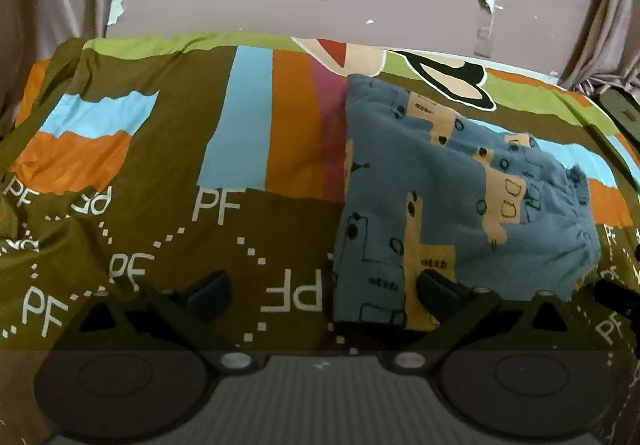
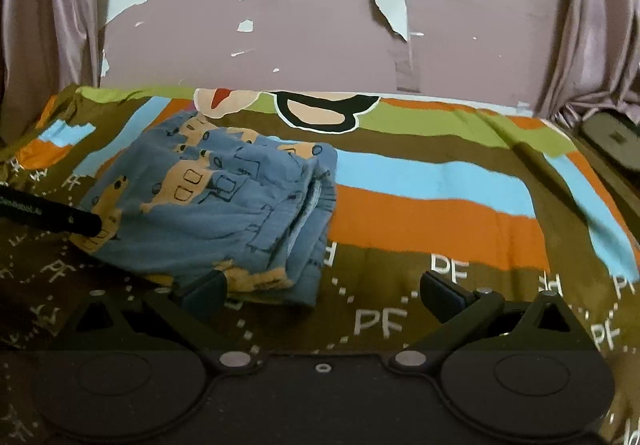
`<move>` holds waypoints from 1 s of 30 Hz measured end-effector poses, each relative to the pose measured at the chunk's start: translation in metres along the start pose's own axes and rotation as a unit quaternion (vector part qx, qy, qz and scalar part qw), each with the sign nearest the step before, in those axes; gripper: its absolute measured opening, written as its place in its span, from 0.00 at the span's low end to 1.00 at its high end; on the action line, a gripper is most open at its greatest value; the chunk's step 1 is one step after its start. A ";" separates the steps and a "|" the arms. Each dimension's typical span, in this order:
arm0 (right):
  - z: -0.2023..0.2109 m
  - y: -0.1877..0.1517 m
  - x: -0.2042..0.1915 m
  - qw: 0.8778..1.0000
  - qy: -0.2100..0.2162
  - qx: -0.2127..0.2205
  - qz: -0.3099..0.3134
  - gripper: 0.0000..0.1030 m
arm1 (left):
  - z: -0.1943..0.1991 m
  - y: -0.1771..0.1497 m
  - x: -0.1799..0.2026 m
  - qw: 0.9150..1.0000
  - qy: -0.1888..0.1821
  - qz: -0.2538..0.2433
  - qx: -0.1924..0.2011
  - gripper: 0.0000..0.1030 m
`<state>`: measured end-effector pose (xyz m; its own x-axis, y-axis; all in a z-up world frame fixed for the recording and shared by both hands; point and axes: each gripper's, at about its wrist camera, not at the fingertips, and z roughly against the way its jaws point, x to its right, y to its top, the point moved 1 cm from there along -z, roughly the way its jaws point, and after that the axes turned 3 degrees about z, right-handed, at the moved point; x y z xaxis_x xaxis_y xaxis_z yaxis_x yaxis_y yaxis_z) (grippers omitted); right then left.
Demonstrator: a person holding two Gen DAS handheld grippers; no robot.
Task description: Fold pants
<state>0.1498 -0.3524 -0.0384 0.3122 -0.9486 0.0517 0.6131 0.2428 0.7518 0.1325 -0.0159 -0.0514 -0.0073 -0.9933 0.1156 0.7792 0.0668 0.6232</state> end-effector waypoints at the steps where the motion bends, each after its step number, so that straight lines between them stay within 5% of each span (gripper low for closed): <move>1: 0.002 -0.001 -0.001 1.000 -0.002 0.001 0.000 0.99 | 0.000 -0.001 -0.001 1.000 0.000 -0.002 0.001 0.99; 23: 0.003 -0.005 -0.012 1.000 -0.002 -0.014 0.016 0.99 | 0.014 -0.021 0.002 1.000 0.019 0.000 -0.023 1.00; 30: 0.006 0.003 -0.020 0.998 -0.015 0.018 0.060 0.99 | 0.032 -0.027 0.004 1.000 0.009 -0.008 -0.005 1.00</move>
<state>0.1412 -0.3336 -0.0334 0.3587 -0.9193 0.1618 0.5463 0.3473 0.7622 0.0915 -0.0184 -0.0434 -0.0093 -0.9958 0.0916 0.7851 0.0495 0.6174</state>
